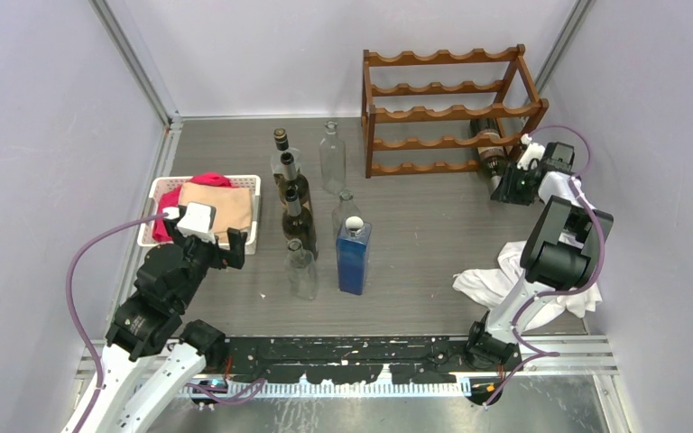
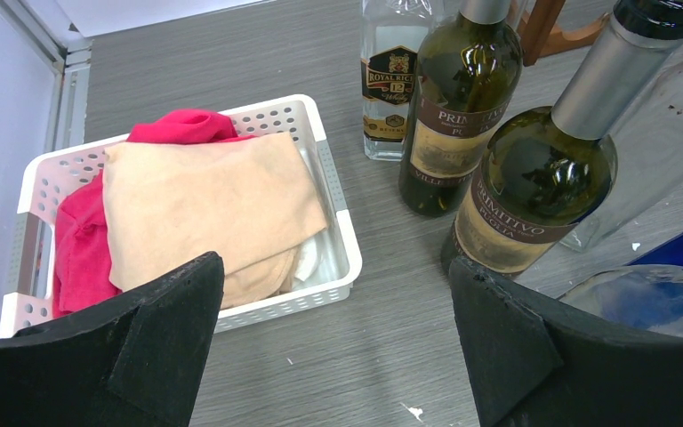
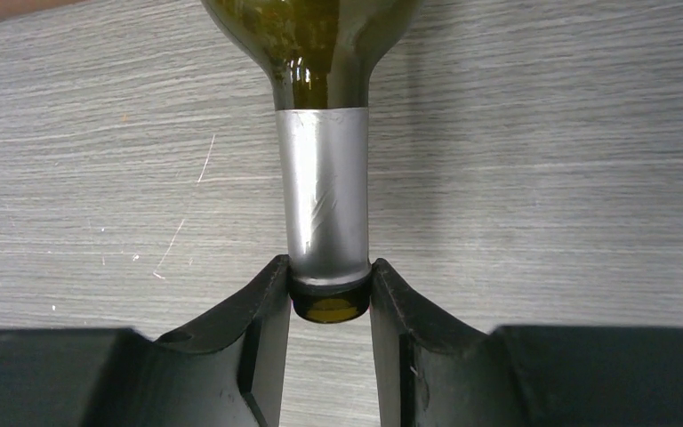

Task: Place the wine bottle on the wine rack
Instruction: Place the wine bottle in the wine rack.

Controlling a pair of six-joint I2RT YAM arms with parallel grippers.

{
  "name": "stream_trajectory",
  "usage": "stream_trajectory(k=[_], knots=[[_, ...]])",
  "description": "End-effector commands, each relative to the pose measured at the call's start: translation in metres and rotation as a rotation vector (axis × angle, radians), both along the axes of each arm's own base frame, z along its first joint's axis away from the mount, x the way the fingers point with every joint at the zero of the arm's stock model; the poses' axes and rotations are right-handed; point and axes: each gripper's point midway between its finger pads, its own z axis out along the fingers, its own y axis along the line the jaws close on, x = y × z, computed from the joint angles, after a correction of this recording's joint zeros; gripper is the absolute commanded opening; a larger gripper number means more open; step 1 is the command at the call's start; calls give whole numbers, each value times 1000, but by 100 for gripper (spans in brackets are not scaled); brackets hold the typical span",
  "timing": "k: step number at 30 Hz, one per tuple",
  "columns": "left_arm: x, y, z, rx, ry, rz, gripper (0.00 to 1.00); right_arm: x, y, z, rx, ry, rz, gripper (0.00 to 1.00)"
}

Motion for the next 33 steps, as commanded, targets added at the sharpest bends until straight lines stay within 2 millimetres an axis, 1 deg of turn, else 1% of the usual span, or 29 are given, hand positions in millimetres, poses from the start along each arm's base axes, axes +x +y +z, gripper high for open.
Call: stream_trajectory(k=[1, 8, 11, 17, 22, 26, 30, 33], knots=[[5, -2, 16, -29, -59, 0, 96, 18, -6, -1, -12, -64, -9, 1], [6, -2, 14, -24, -48, 2, 96, 39, -14, -1, -23, -116, -14, 1], [8, -2, 12, -21, -41, 4, 96, 47, -17, 4, -32, -149, -14, 1], [10, -3, 10, -17, -30, 3, 96, 63, -18, 5, -27, -188, -17, 1], [11, -3, 9, -14, -24, 6, 96, 74, -17, 2, -20, -198, -20, 1], [12, -3, 8, -13, -20, 5, 96, 75, -13, -9, -22, -178, -11, 1], [13, -3, 8, -14, -17, 6, 96, 67, -9, -23, -27, -137, 5, 1], [13, -3, 7, -15, -15, 3, 96, 63, -10, -30, -45, -119, 7, 1]])
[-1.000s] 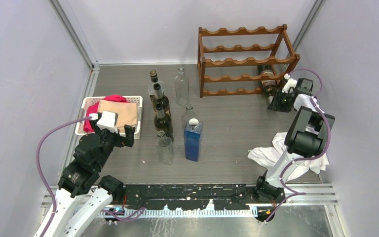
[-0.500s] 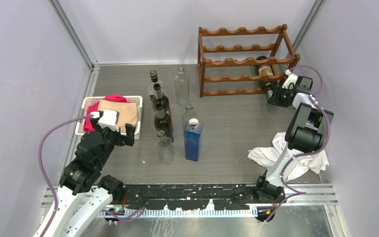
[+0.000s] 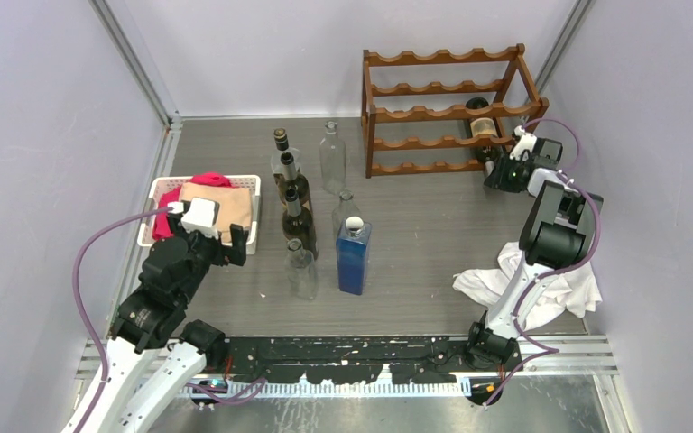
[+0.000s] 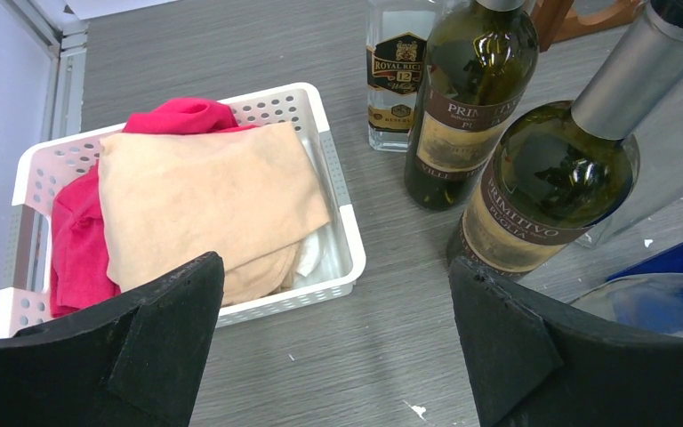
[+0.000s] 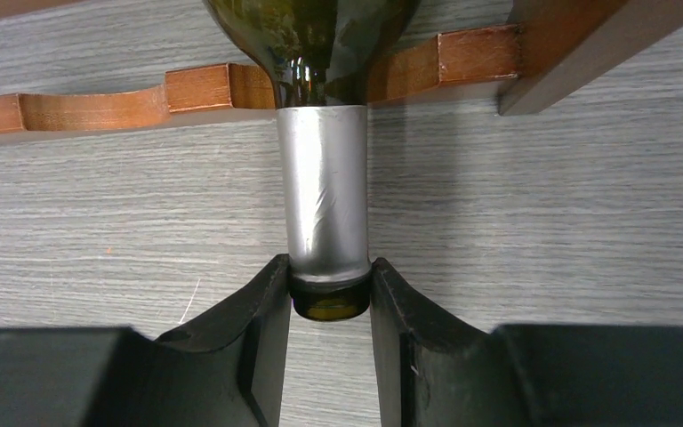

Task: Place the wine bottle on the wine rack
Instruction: Place the wine bottle in the wine rack.

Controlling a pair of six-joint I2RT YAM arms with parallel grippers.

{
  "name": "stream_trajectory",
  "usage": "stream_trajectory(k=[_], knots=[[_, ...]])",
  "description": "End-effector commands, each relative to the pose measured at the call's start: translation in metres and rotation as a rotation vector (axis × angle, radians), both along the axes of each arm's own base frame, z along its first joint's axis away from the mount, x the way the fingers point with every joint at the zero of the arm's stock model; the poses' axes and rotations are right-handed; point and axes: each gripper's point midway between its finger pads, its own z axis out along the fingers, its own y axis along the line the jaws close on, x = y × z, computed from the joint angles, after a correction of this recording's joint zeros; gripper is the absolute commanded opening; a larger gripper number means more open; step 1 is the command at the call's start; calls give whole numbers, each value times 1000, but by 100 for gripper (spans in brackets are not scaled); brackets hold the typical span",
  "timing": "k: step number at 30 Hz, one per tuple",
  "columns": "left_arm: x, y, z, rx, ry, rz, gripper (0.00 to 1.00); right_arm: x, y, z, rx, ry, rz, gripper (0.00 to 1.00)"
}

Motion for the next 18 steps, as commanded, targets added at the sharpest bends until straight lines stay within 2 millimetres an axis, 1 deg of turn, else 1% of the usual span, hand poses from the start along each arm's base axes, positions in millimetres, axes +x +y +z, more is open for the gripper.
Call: stream_trajectory(k=[1, 7, 11, 14, 18], knots=[[6, -4, 15, -26, -51, -10, 96, -3, -8, -5, -42, 24, -10, 1], [7, -4, 14, -27, -45, -11, 95, 7, -10, -6, -36, 22, -27, 1], [7, -4, 13, -26, -44, -8, 95, 12, -8, -7, -41, 16, -26, 1], [7, -4, 13, -26, -42, -8, 95, 14, -4, -9, -38, 16, -16, 1], [8, -4, 12, -27, -39, -8, 95, 10, -1, -15, -49, 27, 0, 1]])
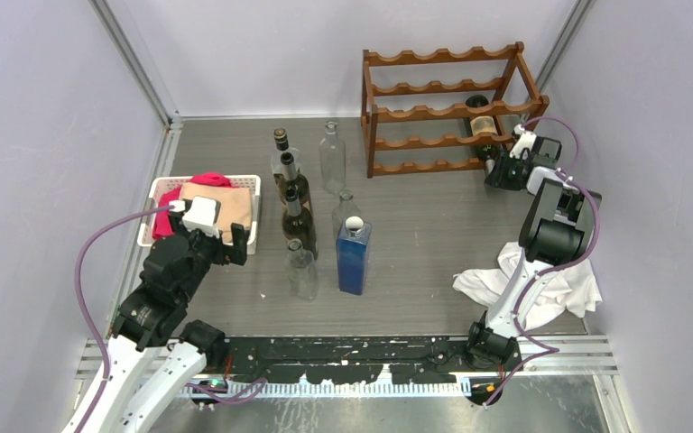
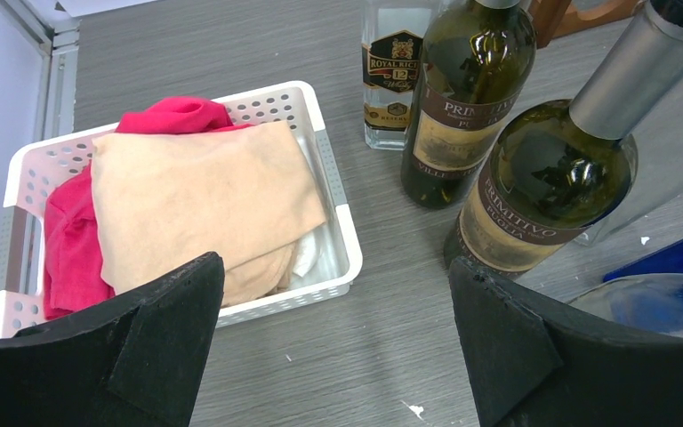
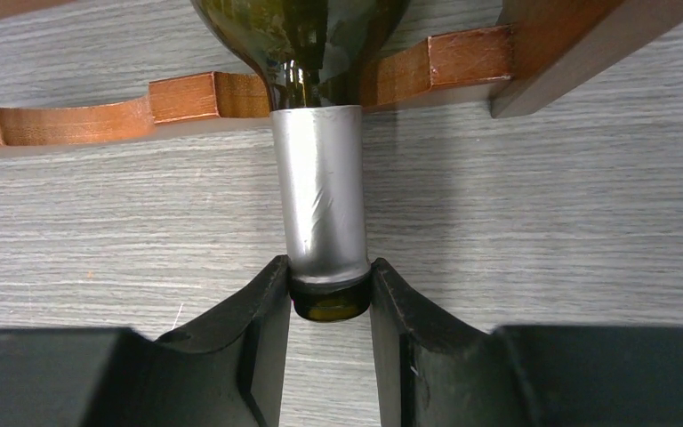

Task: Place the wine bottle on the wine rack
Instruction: Place the wine bottle in the wine rack.

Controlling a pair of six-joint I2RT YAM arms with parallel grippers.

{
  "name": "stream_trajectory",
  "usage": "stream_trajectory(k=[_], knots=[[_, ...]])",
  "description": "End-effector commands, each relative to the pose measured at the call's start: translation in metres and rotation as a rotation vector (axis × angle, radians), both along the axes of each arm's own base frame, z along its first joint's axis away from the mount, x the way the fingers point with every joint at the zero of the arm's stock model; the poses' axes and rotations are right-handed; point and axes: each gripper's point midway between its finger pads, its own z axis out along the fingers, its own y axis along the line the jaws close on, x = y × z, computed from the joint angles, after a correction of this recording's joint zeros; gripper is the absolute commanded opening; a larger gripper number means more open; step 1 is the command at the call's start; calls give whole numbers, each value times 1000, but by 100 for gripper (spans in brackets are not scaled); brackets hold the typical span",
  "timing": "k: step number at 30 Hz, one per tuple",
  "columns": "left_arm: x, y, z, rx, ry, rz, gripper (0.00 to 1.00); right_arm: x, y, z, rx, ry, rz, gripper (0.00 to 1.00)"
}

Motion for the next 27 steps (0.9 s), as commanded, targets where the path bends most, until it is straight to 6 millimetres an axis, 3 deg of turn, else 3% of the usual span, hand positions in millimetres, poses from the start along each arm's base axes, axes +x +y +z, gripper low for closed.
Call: stream_trajectory(k=[1, 13, 22, 27], knots=[[6, -2, 14, -24, -47, 0, 95, -1, 0, -12, -40, 33, 6, 1], [6, -2, 13, -23, -46, 0, 95, -28, 8, -31, -64, 126, 72, 1], [6, -2, 13, -24, -44, -1, 95, -31, 9, -45, -23, 184, 36, 1], [7, -2, 12, -23, -42, -1, 95, -31, 16, -32, 20, 142, 62, 2]])
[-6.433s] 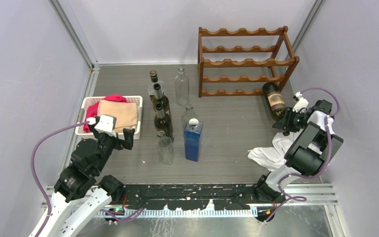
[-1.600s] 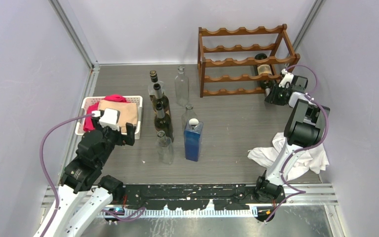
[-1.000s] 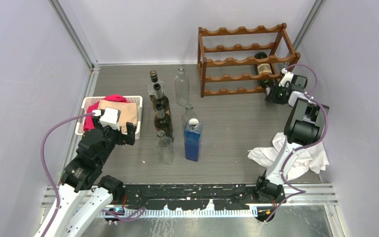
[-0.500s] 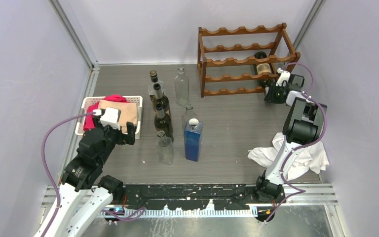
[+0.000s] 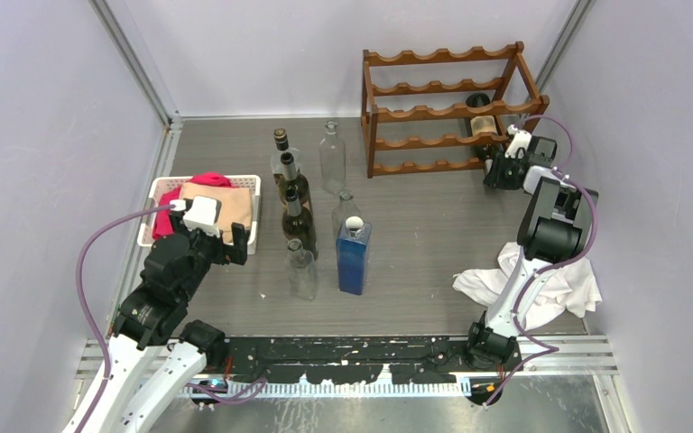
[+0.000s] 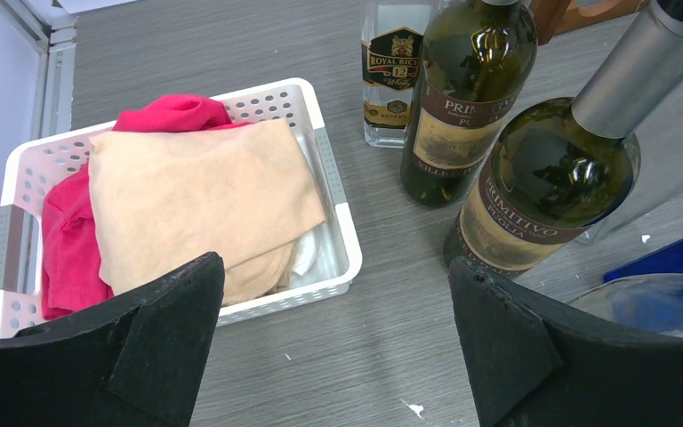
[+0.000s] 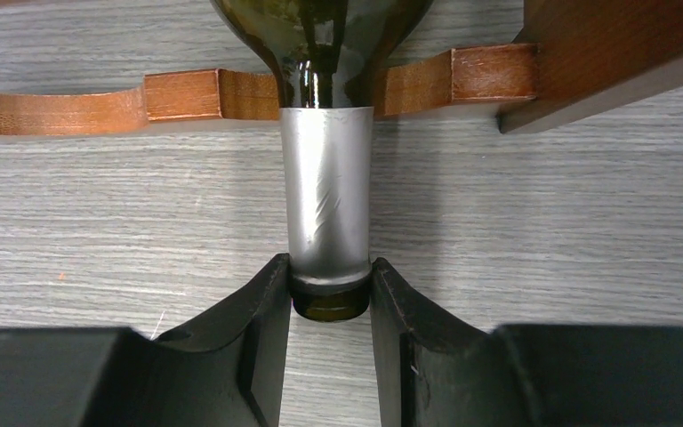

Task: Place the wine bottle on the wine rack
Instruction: Place the wine bottle in the wine rack.

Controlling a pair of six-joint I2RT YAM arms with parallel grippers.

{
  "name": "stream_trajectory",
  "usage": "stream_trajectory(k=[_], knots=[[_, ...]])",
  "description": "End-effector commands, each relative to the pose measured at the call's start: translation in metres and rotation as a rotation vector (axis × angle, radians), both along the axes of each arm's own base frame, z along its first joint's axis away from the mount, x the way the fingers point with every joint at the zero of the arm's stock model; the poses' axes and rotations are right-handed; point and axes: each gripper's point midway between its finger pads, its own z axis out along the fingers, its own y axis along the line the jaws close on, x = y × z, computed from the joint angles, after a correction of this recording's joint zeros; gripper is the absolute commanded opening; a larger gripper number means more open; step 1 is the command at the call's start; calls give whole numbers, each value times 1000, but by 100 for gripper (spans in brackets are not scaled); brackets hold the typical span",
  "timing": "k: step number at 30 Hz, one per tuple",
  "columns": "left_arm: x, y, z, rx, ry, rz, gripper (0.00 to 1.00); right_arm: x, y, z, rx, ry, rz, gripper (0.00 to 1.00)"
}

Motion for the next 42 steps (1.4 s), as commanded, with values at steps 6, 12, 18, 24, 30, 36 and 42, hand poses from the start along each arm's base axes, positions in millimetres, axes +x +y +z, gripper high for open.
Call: stream_trajectory(k=[6, 12, 18, 24, 30, 36, 42], knots=[[6, -3, 14, -24, -48, -3, 95, -18, 10, 0, 103, 77, -7, 4], [7, -2, 14, -25, -49, 2, 95, -3, 7, 3, 94, 73, -15, 5], [7, -2, 13, -25, -46, -1, 95, 4, 5, 9, 83, 57, -17, 11], [7, -1, 14, -24, -47, 5, 95, -1, 11, 27, 81, 27, 25, 51], [6, 0, 16, -30, -58, 5, 95, -34, 0, 59, 36, 1, 50, 85], [3, -1, 20, -41, -74, -4, 95, -83, 8, 103, 41, -11, 152, 100], [0, -2, 24, -53, -94, -15, 95, -108, 64, 191, 74, -296, 384, 100]])
